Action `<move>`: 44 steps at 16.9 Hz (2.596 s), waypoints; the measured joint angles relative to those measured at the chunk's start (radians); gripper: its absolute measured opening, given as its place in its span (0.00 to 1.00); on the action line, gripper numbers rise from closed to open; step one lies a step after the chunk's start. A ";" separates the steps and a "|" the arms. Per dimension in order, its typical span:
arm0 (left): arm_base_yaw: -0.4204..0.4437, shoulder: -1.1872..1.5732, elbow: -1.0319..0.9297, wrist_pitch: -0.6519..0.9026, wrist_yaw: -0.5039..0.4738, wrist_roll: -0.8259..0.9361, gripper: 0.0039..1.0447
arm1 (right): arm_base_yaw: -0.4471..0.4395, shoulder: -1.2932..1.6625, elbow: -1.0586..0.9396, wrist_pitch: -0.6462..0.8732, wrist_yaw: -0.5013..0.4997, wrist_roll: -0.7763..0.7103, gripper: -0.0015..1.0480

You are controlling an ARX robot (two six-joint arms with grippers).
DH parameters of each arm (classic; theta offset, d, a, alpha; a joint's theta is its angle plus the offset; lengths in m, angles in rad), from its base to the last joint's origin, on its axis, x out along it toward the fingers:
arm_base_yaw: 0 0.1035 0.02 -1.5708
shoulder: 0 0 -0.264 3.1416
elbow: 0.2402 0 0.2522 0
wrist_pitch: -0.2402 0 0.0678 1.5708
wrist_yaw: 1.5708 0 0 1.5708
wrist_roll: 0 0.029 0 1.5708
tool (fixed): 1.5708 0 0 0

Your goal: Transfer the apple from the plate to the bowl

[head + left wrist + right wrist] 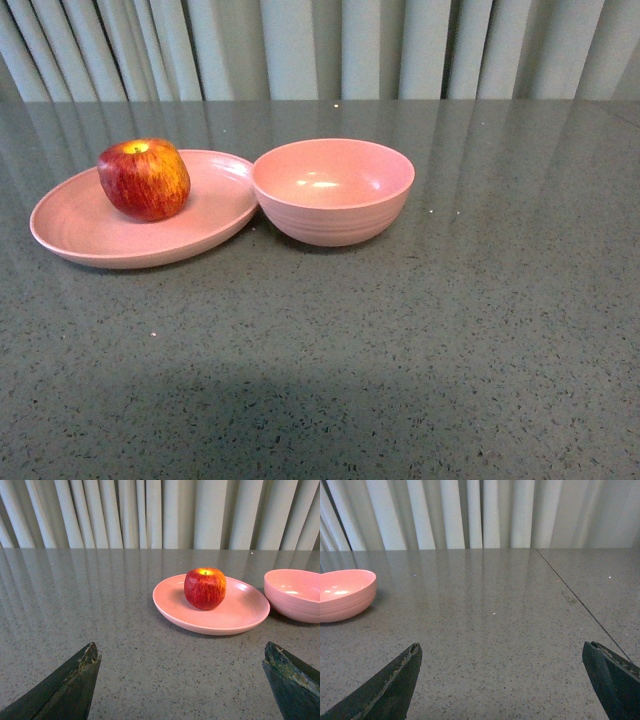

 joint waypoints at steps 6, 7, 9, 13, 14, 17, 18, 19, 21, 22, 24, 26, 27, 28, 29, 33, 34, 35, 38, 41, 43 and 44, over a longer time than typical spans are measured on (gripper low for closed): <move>-0.128 0.246 0.147 -0.326 -0.357 -0.196 0.94 | 0.000 0.000 0.000 0.001 0.000 -0.001 0.94; -0.126 0.245 0.150 -0.312 -0.379 -0.221 0.94 | 0.000 0.000 0.000 -0.001 0.001 -0.001 0.94; -0.133 0.264 0.186 -0.261 -0.371 -0.233 0.94 | 0.000 0.000 0.000 0.001 0.000 -0.001 0.94; -0.059 0.446 0.262 -0.059 -0.224 -0.182 0.94 | 0.000 0.000 0.000 0.001 0.000 -0.001 0.94; -0.032 0.533 0.308 0.031 -0.165 -0.149 0.94 | 0.000 0.000 0.000 0.000 0.000 -0.001 0.94; -0.031 0.888 0.531 0.233 0.003 -0.065 0.94 | 0.000 0.000 0.000 0.000 0.000 -0.001 0.94; -0.041 0.974 0.591 0.236 0.030 -0.054 0.94 | 0.000 0.000 0.000 0.000 0.000 -0.001 0.94; -0.051 1.075 0.662 0.229 0.050 -0.051 0.94 | 0.000 0.000 0.000 0.000 0.000 -0.001 0.94; -0.064 1.180 0.747 0.206 0.087 -0.050 0.94 | 0.000 0.000 0.000 0.000 0.000 -0.001 0.94; -0.077 1.262 0.820 0.172 0.094 -0.045 0.94 | 0.000 0.000 0.000 0.000 0.000 -0.001 0.94; -0.098 1.412 0.962 0.089 0.094 -0.034 0.94 | 0.000 0.000 0.000 0.000 0.000 -0.001 0.94; -0.113 1.537 1.069 -0.001 0.079 -0.022 0.94 | 0.000 0.000 0.000 0.000 0.000 -0.001 0.94; -0.114 1.581 1.105 -0.042 0.077 -0.022 0.94 | 0.000 0.000 0.000 0.000 0.000 -0.001 0.94; -0.117 1.625 1.140 -0.082 0.068 -0.023 0.94 | 0.000 0.000 0.000 0.000 0.000 -0.001 0.94; -0.120 1.658 1.164 -0.109 0.066 -0.024 0.94 | 0.000 0.000 0.000 0.000 0.000 -0.001 0.94; -0.122 1.789 1.226 -0.169 0.061 -0.029 0.94 | 0.000 0.000 0.000 0.000 0.000 -0.001 0.94; -0.122 1.797 1.228 -0.169 0.060 -0.029 0.94 | 0.000 0.000 0.000 0.000 0.000 -0.001 0.94; -0.122 1.801 1.230 -0.169 0.060 -0.029 0.94 | 0.000 0.000 0.000 0.000 0.000 -0.001 0.94; -0.122 1.809 1.234 -0.170 0.058 -0.029 0.94 | 0.000 0.000 0.000 0.000 0.000 -0.001 0.94; -0.122 1.822 1.236 -0.170 0.055 -0.029 0.94 | 0.000 0.000 0.000 0.000 0.000 -0.001 0.94; -0.127 1.830 1.236 -0.169 0.054 -0.029 0.94 | 0.000 0.000 0.000 0.000 0.000 -0.001 0.94; -0.129 1.830 1.236 -0.168 0.053 -0.029 0.94 | 0.000 0.000 0.000 0.000 0.000 -0.001 0.94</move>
